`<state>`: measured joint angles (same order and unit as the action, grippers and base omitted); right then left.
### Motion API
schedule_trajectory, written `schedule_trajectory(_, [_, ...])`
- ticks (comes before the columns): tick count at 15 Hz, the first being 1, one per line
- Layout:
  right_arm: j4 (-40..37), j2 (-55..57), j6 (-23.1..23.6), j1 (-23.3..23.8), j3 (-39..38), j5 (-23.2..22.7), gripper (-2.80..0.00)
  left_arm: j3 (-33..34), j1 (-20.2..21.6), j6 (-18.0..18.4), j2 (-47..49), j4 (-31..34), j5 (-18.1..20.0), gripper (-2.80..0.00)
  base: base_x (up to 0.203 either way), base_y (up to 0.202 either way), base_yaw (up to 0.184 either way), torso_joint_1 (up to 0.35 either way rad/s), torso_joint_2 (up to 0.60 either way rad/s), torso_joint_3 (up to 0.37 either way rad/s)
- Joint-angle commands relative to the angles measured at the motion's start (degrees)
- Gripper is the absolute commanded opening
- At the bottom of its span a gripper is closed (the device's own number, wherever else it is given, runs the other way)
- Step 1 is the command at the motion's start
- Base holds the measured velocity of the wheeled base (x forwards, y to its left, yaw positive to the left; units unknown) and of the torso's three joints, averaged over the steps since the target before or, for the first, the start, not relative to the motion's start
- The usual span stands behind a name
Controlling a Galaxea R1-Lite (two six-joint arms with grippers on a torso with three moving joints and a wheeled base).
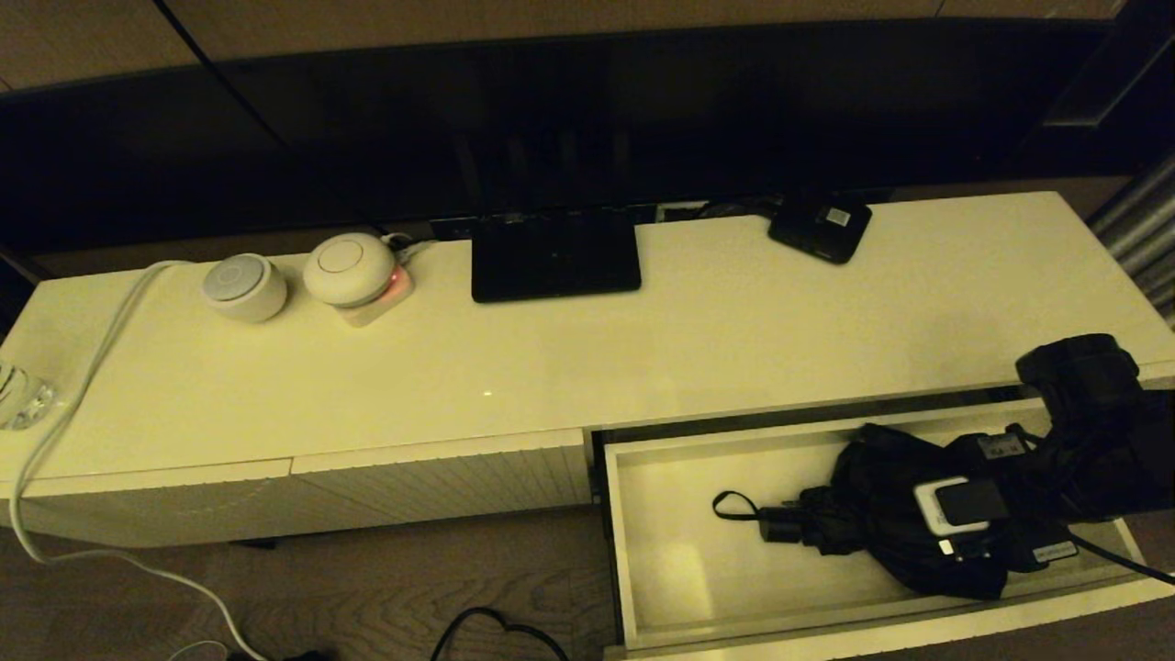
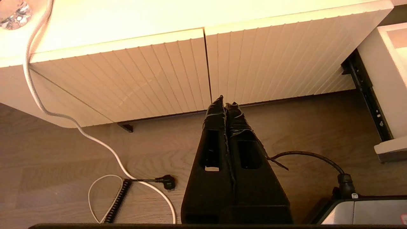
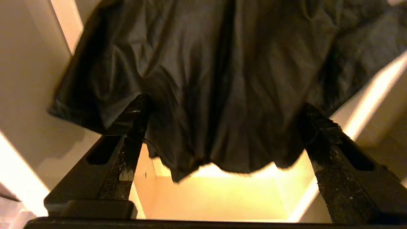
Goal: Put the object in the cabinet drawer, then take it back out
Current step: Take the umbrella out of the drawer and put it on the table
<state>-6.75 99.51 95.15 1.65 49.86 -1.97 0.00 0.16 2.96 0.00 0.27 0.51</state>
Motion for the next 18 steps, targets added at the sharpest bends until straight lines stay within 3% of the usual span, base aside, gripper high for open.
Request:
schedule_trajectory(1, [0.4,2.3,0.6,0.0,0.2,0.0,0.0,0.2,0.0,0.0,0.0,0.0,0.0,-2.8,0.0,0.0,0.0,0.0,0.0,0.0])
schedule_trajectory(6, [4.2,5.5,-0.5,0.0,-1.2,-0.1,0.0,0.2,0.0,0.1,0.0,0.0,0.0,-2.8,0.0,0.0,0.0,0.0,0.0,0.0])
schedule_trajectory(18, [4.4,6.1,-0.7,1.4,-2.3,-0.7,0.0,0.2,0.0,0.0,0.0,0.0,0.0,-2.8,0.0,0.0,0.0,0.0,0.0,0.0])
